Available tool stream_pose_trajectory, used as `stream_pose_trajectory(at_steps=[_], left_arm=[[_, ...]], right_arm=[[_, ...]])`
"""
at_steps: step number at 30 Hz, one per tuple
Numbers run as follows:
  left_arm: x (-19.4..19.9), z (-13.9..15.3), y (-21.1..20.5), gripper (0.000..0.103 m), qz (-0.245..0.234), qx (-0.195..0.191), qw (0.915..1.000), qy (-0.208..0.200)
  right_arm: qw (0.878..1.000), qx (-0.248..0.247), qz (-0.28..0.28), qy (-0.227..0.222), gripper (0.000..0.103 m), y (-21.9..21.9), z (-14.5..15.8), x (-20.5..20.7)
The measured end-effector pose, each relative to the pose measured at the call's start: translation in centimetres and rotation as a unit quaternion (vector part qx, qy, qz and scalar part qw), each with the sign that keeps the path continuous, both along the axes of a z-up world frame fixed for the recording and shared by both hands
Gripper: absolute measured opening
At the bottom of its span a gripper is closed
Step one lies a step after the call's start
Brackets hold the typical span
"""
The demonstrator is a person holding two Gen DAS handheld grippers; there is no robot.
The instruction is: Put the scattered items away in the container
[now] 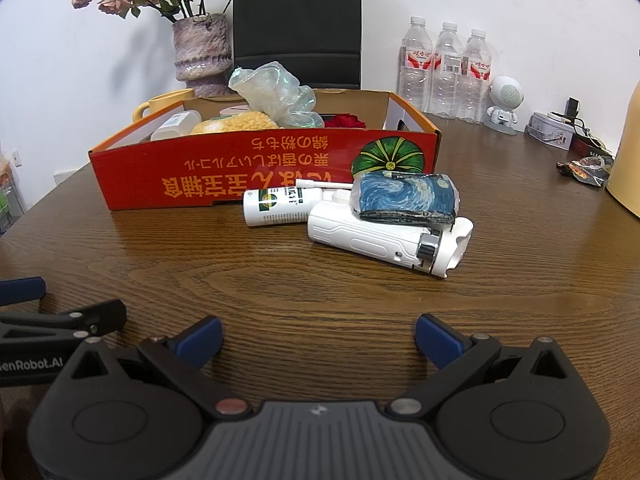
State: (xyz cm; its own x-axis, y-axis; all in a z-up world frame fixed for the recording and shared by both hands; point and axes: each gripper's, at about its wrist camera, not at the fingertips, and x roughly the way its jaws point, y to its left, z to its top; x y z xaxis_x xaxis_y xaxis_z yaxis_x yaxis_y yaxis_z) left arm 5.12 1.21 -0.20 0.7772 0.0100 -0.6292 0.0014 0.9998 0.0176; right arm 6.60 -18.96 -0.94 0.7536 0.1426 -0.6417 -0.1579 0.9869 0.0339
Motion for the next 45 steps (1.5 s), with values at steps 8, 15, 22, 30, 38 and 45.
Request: stream_pose_trajectory(at_steps=[8, 15, 22, 30, 38, 45], left_arm=[[0.0, 0.0, 0.1, 0.103, -0.001, 0.0, 1.0, 0.0], [0.0, 0.0, 0.1, 0.103, -0.001, 0.0, 1.0, 0.0], [0.0, 0.0, 0.1, 0.103, -0.001, 0.0, 1.0, 0.0], [0.3, 0.9, -1.0, 0.103, -0.046, -0.01, 0.9989, -0.008], [7.0, 2.9, -5.2, 0.103, -0.129, 0.01, 0.9914, -0.022], [11.1, 1.6, -8.6, 0.074, -0.22, 0.069, 0.9728, -0.014]], right_arm=[[1.0, 0.001, -0.002, 0.0, 0.103, -0.2, 0.0, -0.1], [1.0, -0.001, -0.006, 0.0, 0.103, -0.2, 0.0, -0.1], [1.0, 0.0, -0.014, 0.0, 0.103, -0.3, 0.0, 0.0], [0.997, 0.018, -0.046, -0.052, 0.103, -3.8, 1.2, 0.5], [0.996, 0.065, -0.024, -0.049, 0.099, -7.2, 2.6, 6.4], [0.997, 0.07, 0.008, -0.043, 0.056, -7.0, 2.3, 8.2]])
